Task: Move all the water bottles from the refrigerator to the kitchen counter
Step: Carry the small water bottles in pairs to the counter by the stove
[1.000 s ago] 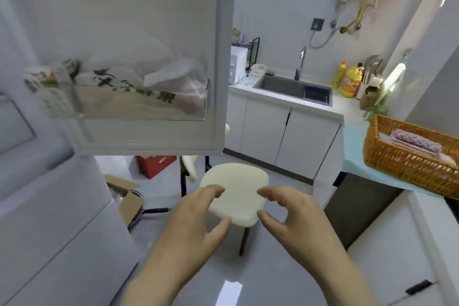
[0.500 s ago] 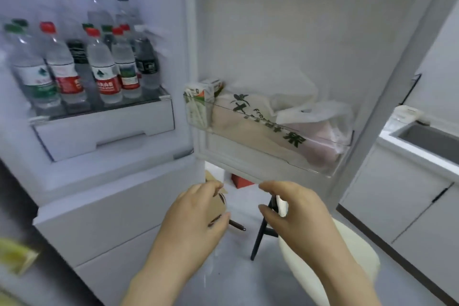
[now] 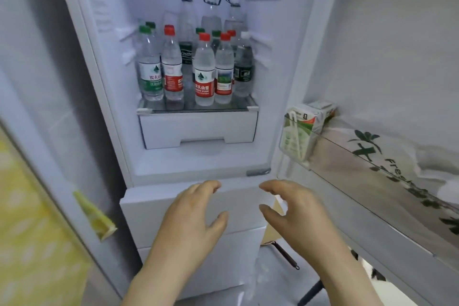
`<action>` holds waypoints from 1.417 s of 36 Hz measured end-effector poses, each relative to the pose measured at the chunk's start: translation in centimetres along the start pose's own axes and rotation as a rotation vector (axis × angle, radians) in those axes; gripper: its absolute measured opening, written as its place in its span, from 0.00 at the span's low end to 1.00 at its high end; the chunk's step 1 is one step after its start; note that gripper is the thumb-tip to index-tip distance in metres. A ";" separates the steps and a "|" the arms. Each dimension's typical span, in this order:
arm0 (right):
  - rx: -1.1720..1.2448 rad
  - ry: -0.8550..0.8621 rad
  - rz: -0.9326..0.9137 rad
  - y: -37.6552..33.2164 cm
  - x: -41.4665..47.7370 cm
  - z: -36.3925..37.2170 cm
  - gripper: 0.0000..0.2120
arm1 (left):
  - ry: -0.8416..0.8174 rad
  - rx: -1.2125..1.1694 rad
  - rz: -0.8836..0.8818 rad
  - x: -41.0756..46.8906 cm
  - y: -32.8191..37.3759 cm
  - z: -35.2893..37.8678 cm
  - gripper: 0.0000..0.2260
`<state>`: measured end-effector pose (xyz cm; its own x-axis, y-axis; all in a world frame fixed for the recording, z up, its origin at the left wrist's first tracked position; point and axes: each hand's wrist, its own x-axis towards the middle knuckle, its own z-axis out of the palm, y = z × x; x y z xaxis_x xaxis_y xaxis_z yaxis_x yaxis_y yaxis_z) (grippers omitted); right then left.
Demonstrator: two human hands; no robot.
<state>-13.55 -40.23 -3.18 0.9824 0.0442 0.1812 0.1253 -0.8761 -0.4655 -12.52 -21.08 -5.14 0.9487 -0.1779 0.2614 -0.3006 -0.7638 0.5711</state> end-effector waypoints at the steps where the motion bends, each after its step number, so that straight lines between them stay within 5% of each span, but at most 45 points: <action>1: -0.001 0.005 -0.009 -0.4 1.1 0.4 0.18 | 0.012 0.002 -0.001 0.7 -0.7 -0.3 0.20; 21: 0.020 0.042 -0.045 -6.1 18.3 5.9 0.18 | 0.083 0.001 0.015 15.2 -11.6 -5.2 0.20; 51: 0.363 0.325 0.032 2.1 36.2 6.1 0.16 | 0.252 -0.145 -0.068 34.0 -11.2 -0.4 0.24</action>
<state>23.12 -37.48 -2.90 0.8997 -0.1831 0.3963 0.1926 -0.6481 -0.7368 23.03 -18.32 -2.31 0.9185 0.0442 0.3929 -0.2649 -0.6688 0.6947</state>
